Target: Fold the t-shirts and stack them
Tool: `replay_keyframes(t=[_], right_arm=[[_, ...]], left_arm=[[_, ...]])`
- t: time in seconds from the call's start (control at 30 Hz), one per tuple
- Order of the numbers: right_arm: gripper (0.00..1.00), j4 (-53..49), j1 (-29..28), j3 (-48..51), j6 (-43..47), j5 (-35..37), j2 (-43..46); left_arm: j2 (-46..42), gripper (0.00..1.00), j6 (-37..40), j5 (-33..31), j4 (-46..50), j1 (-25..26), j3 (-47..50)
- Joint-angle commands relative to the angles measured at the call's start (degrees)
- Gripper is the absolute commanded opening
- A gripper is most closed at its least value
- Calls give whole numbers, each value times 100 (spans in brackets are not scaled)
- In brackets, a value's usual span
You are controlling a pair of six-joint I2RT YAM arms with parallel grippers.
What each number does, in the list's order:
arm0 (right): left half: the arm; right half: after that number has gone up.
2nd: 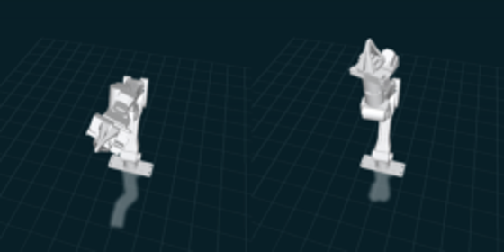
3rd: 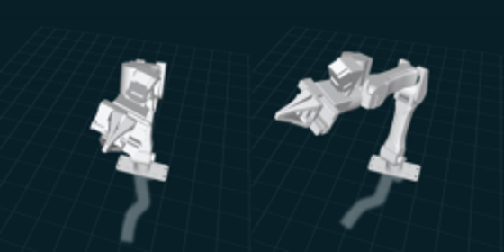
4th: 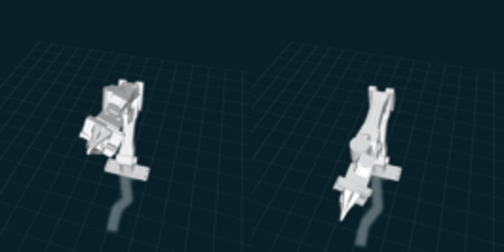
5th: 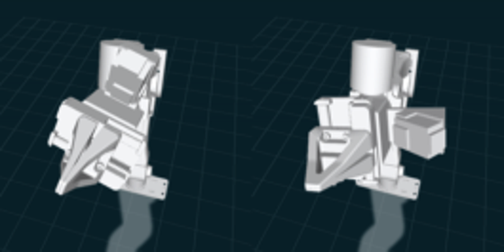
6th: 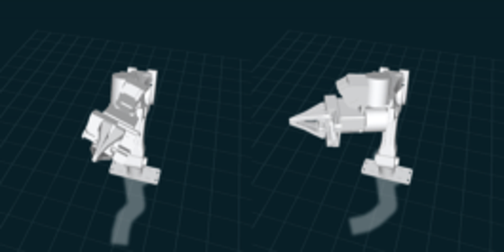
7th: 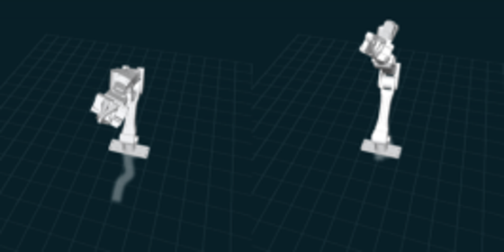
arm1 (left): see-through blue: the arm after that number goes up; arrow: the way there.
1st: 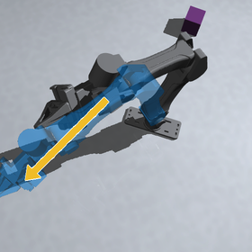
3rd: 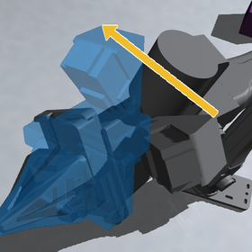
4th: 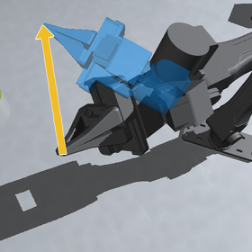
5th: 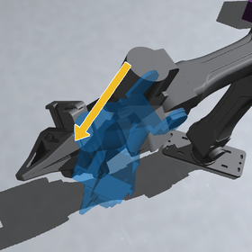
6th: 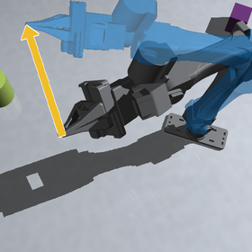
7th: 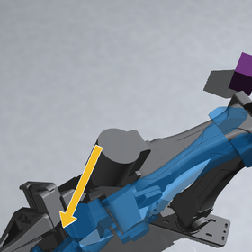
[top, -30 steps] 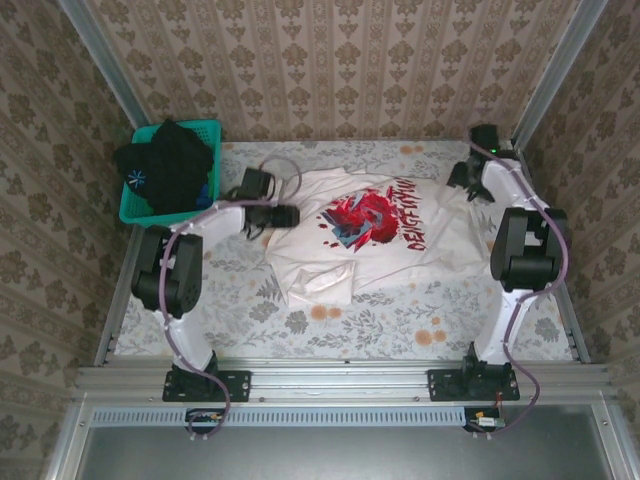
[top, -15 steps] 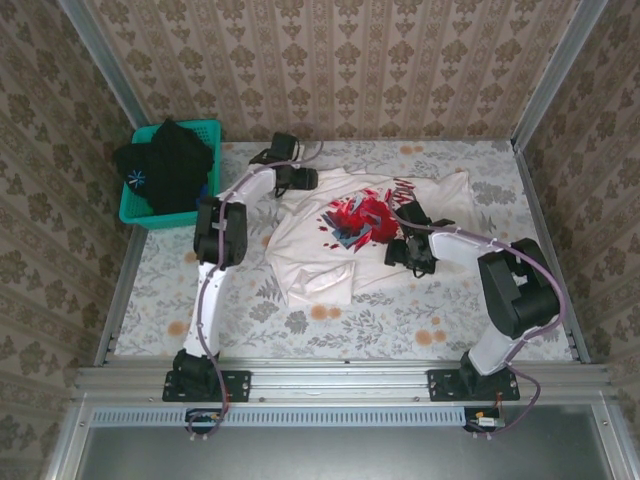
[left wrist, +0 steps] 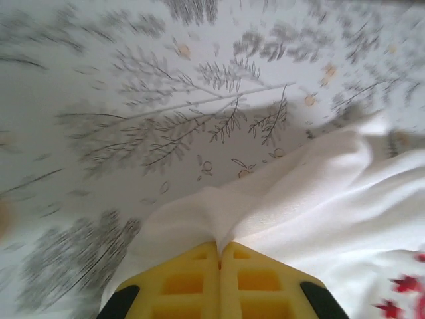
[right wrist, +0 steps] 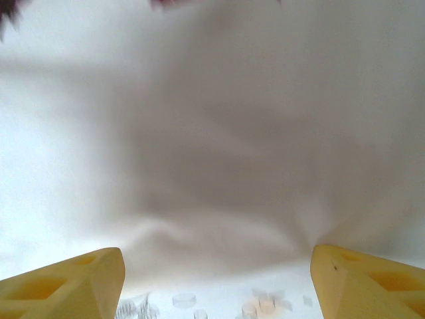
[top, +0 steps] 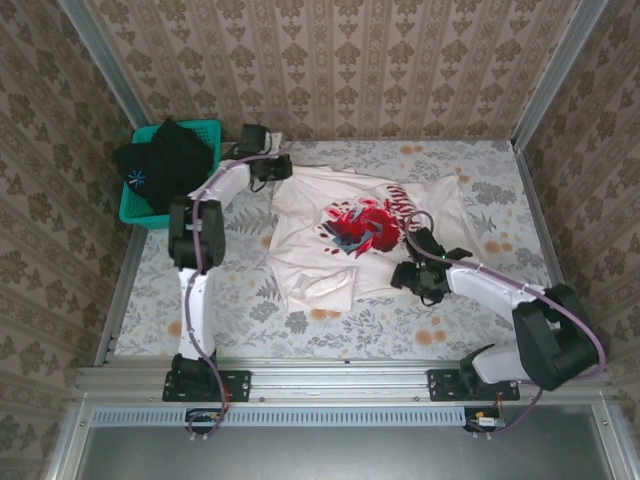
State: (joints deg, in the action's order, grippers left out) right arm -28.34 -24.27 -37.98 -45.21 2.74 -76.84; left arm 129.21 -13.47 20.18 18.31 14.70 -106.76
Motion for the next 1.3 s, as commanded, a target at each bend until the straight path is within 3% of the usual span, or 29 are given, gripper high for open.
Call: replay_keyframes(t=[0.0, 0.1, 0.3, 0.33, 0.4, 0.53, 0.6, 0.7, 0.87, 1.13, 1.27], right_arm=[[76, -521, -162, 152, -300, -53, 320], [77, -655, -114, -269, -44, 164, 314], [78, -677, 70, -1535, 636, 323, -248], [78, -661, 154, -1672, 739, 323, -486], [78, -613, 334, -1877, 910, 342, -765], [78, -430, 661, -2106, 1151, 332, -1172], [78, -315, 808, -2096, 1185, 363, -1277], [77, -44, 1065, -1966, 1197, 320, -1358], [77, 167, 1276, -1892, 1245, 275, -1579], [77, 316, 1339, -1857, 1295, 172, -1849], [77, 381, 1338, -1788, 1275, 149, -1914]], left_arm=[[-1290, 0, -89, 305, -1130, 64, 976], [-1465, 0, 136, 509, -1027, 382, 1634], [-1584, 1, 263, 608, -1253, 1525, 3291], [-1631, 12, 135, 525, -1318, 1595, 3530], [-1724, 47, -126, 689, -1614, 1529, 3891], [-2065, 66, -392, 830, -1793, 1176, 4086], [-2295, 68, -366, 851, -1762, 906, 3996], [-2544, 83, -278, 700, -1600, 768, 3807], [-2431, 82, -295, 242, -1433, 549, 3535], [-1250, 77, 323, 248, -524, 564, 2323], [-565, 65, 418, 364, -206, 594, 1524]])
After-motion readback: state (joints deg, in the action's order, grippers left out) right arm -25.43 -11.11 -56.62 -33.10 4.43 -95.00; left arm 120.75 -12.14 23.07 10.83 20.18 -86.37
